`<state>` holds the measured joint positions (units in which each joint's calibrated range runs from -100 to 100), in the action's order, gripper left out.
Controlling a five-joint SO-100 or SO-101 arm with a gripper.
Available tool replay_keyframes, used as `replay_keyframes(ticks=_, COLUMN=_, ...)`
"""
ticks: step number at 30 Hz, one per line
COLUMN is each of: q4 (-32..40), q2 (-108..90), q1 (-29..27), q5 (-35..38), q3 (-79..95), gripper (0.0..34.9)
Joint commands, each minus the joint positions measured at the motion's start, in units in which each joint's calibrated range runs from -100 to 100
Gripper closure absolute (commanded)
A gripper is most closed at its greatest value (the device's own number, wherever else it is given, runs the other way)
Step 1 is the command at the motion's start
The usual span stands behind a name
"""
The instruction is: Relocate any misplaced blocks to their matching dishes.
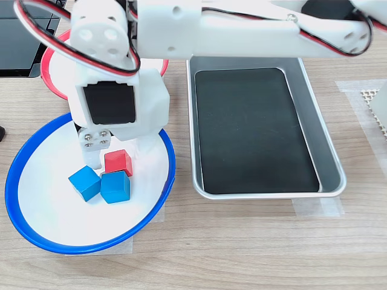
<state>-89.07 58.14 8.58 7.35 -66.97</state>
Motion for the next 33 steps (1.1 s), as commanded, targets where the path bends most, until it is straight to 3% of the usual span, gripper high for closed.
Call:
replay_keyframes(ticks=1, q4=0.13, q2=-0.44, q1=0.50, q5=-0.20, q3=-2.44, gripper=21.2)
replay_keyframes(ticks=11, q4=0.30, q2=0.84, q1=1.06, q5=-0.05, q3=-3.54, gripper=23.3)
replay_keyframes(ticks=20, q4=0.13, q2=1.01, q1=1.63, q5=0.20, q3=-4.36, gripper=31.6)
replay_keyframes(ticks=24, q4=0.13, q2=0.92, q1=1.63, q5=0.24, q3=-4.63, gripper=33.7)
replay_keyframes(ticks=33, q4=0.30, q2=-1.89, q1=1.72, q5=0.49, q3=-3.99, gripper=34.6)
